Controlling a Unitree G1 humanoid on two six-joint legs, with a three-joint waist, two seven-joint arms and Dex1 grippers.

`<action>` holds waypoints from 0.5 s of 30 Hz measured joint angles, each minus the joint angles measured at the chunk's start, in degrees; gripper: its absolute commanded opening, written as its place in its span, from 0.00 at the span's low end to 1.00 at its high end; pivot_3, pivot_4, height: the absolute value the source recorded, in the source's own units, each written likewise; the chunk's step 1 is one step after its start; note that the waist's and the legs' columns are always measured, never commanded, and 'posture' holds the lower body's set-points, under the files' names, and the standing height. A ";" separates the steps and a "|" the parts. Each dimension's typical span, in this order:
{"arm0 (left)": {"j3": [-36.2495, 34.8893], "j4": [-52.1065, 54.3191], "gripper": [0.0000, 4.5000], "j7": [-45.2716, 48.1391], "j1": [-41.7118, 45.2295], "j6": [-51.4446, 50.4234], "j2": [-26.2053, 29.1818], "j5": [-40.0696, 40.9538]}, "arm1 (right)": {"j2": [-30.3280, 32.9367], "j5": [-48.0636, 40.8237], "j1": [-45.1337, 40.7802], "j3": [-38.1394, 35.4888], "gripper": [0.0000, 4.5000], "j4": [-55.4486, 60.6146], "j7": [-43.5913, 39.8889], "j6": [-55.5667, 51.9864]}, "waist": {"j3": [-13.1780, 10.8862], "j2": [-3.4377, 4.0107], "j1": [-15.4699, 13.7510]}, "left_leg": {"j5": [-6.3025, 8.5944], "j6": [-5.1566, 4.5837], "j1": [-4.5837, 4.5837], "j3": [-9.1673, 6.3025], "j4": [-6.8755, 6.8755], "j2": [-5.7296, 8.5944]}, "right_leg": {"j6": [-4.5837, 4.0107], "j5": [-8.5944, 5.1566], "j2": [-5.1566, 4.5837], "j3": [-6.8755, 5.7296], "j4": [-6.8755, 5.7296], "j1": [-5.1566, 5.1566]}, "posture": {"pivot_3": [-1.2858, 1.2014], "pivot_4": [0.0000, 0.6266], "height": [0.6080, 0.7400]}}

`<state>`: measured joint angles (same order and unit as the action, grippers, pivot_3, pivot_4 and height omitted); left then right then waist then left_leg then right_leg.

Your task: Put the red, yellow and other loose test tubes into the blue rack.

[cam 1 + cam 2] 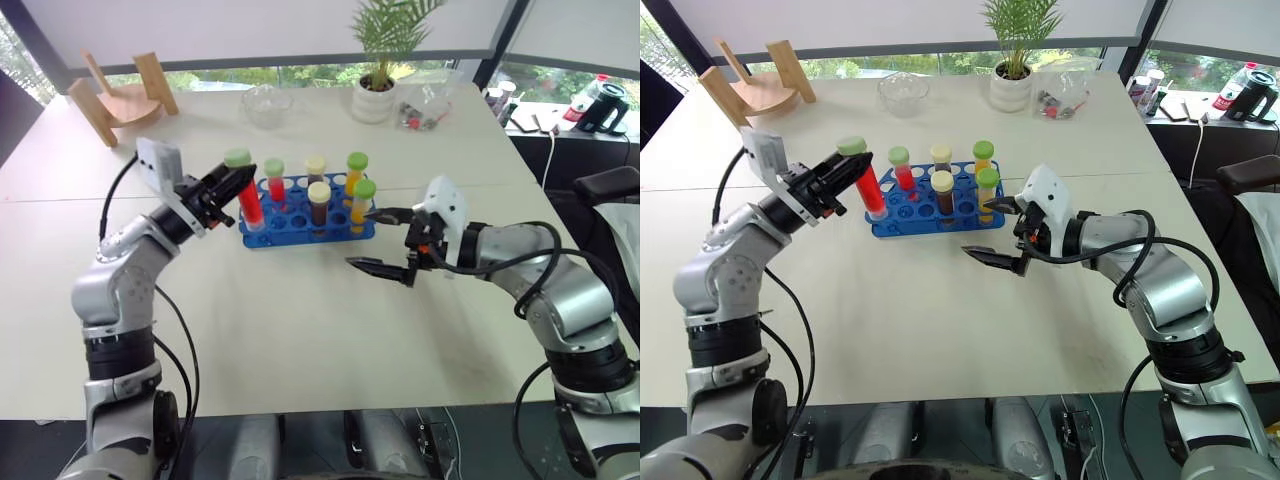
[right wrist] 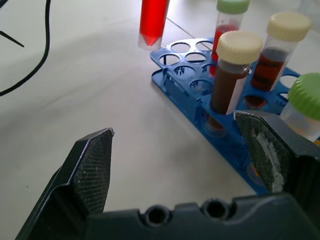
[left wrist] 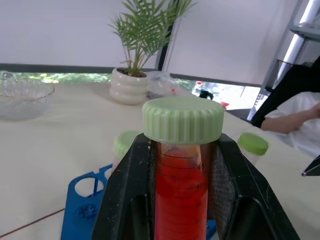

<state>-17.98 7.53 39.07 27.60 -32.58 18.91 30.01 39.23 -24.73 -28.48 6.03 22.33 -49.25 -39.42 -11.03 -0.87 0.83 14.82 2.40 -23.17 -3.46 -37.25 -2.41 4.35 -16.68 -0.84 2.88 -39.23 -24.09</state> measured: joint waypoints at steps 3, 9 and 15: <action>2.07 -0.91 0.18 -0.83 -0.39 3.40 -0.38 -1.70 | -0.07 0.15 -0.81 0.27 0.96 -0.58 -0.28 0.13 | 0.00 0.00 -0.04 | 0.00 0.00 -0.01 0.01 -0.01 0.01 | 0.00 0.00 -0.01 0.00 0.00 0.00 | 0.52 0.24 1.00; 6.15 -6.77 0.18 -0.89 0.44 10.96 -1.58 -4.85 | -1.00 1.19 -1.99 0.37 0.96 -2.53 0.10 1.14 | 0.00 0.00 -0.15 | 0.00 0.00 -0.01 0.00 -0.01 0.03 | 0.00 0.00 -0.01 -0.01 0.04 0.02 | 0.52 0.24 1.00; 7.90 -12.64 0.18 -1.29 3.80 15.45 -3.30 -5.80 | -2.26 1.61 -1.97 0.36 0.96 -2.58 1.80 1.17 | 0.00 0.00 -0.10 | 0.00 0.00 -0.01 -0.01 -0.01 0.03 | 0.00 0.00 0.00 -0.01 0.04 0.02 | 0.52 0.24 1.00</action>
<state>-10.08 -5.11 37.78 31.41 -17.13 15.62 24.21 36.97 -23.12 -30.45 6.39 19.74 -47.45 -38.24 -11.02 -0.87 0.73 14.82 2.40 -23.18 -3.47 -37.26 -2.38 4.35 -16.68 -0.84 2.86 -39.19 -24.07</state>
